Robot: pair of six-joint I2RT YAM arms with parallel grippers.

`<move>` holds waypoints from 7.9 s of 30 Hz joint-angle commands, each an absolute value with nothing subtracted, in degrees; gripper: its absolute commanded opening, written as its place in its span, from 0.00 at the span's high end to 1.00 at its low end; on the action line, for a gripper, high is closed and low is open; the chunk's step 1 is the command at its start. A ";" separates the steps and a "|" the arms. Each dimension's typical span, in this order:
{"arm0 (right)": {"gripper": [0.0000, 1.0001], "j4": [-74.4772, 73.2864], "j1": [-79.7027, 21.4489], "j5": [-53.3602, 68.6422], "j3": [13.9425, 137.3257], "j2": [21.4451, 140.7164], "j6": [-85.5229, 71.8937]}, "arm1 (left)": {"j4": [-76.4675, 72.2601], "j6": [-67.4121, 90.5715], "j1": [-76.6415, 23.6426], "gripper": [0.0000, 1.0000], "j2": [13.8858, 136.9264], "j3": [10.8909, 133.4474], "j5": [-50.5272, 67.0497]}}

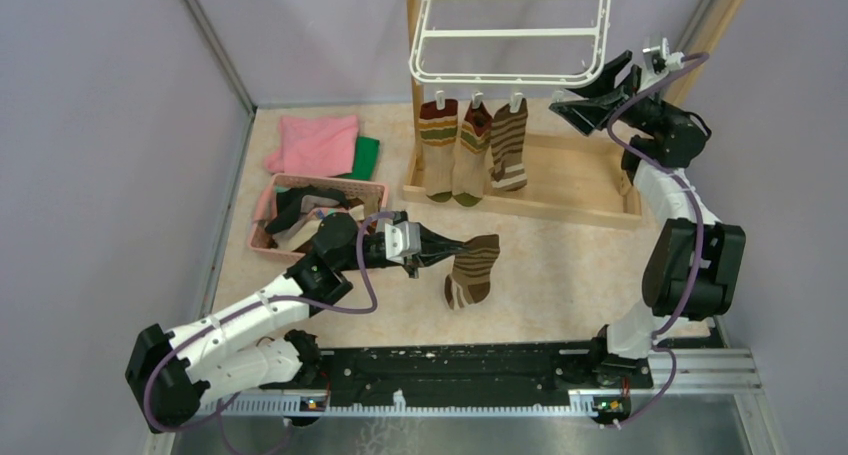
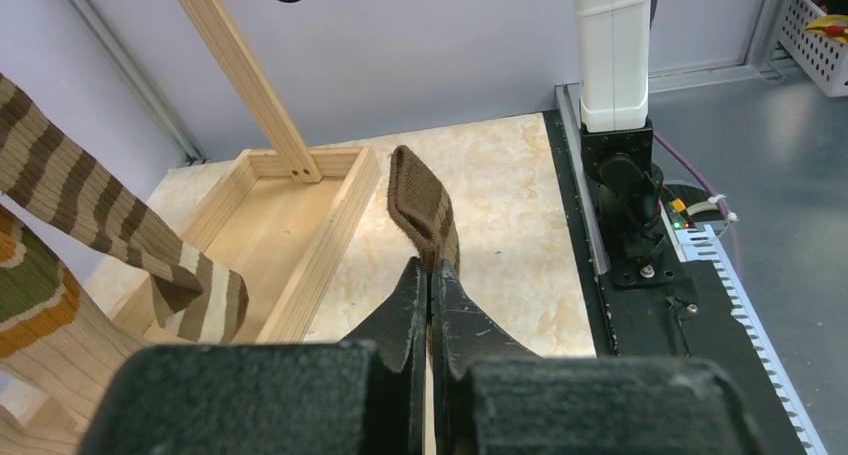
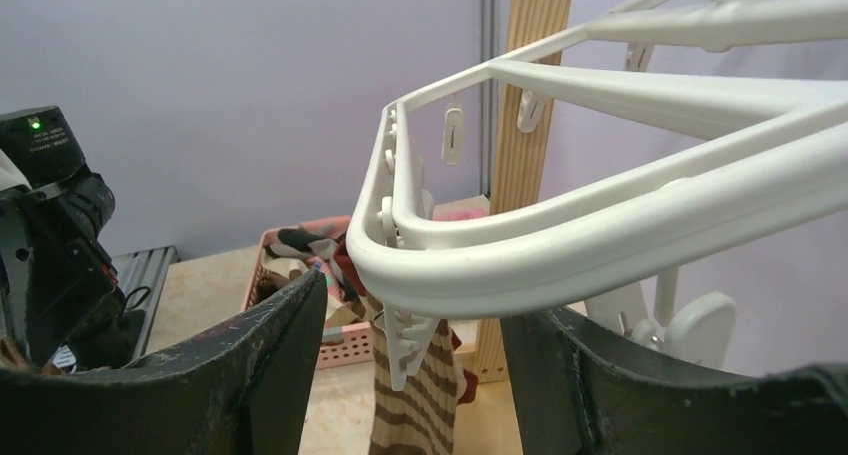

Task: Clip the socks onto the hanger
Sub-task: Open the clamp at the hanger, then clamp the sock onto the hanger.

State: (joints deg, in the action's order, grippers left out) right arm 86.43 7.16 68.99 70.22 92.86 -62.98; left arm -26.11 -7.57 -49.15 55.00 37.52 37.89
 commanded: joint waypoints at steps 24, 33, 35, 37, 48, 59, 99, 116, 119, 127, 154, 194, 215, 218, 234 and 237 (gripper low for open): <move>0.89 98.60 6.33 68.29 74.28 93.61 -66.09 | -28.48 -7.82 -48.87 1.00 53.28 38.42 38.77; 0.94 98.57 6.33 68.75 75.46 93.94 -68.89 | -28.56 -7.83 -48.87 1.00 53.26 38.47 38.78; 0.95 98.57 6.33 68.74 76.06 94.44 -70.51 | -28.66 -7.82 -48.87 1.00 53.24 38.57 38.78; 0.97 98.62 6.37 69.43 76.97 95.13 -72.93 | -29.25 -7.59 -48.87 1.00 53.39 38.53 38.75; 0.65 98.55 6.38 70.08 78.09 96.76 -76.73 | -29.80 -7.21 -48.60 1.00 53.64 38.68 39.45; 0.50 98.61 6.77 68.40 76.64 95.61 -74.23 | -29.71 -7.11 -48.60 1.00 53.62 38.83 39.72; 1.00 98.70 6.65 69.05 79.76 97.00 -83.73 | -36.44 -6.64 -47.86 1.00 59.09 42.04 36.49; 1.00 98.70 5.21 68.60 80.92 101.23 -92.13 | -52.67 12.72 -41.84 1.00 90.50 63.15 39.45; 1.00 98.66 5.01 67.73 81.29 102.46 -94.53 | -55.82 13.76 -41.84 1.00 92.19 64.21 40.30; 1.00 98.70 4.66 66.23 82.09 104.46 -99.39 | -52.67 16.37 -41.84 1.00 93.82 67.87 37.44; 1.00 95.09 5.44 53.73 76.42 105.65 -115.55 | -48.75 23.91 -41.84 1.00 93.67 69.76 32.74; 1.00 90.35 6.13 57.30 78.29 104.30 -107.75 | -34.10 37.73 -38.76 1.00 114.86 101.67 43.58; 1.00 89.46 6.00 57.83 78.18 104.39 -106.25 | -27.90 31.84 -38.67 1.00 116.75 108.35 43.64; 1.00 89.52 5.98 57.83 78.13 104.39 -106.26 | -27.32 31.61 -38.59 1.00 117.04 108.84 43.45; 1.00 89.86 5.89 57.70 78.05 104.82 -105.81 | -27.37 28.52 -37.83 1.00 115.82 108.27 45.31; 1.00 89.91 5.90 57.80 78.18 104.79 -105.86 | -25.69 28.83 -37.66 1.00 116.95 110.22 45.08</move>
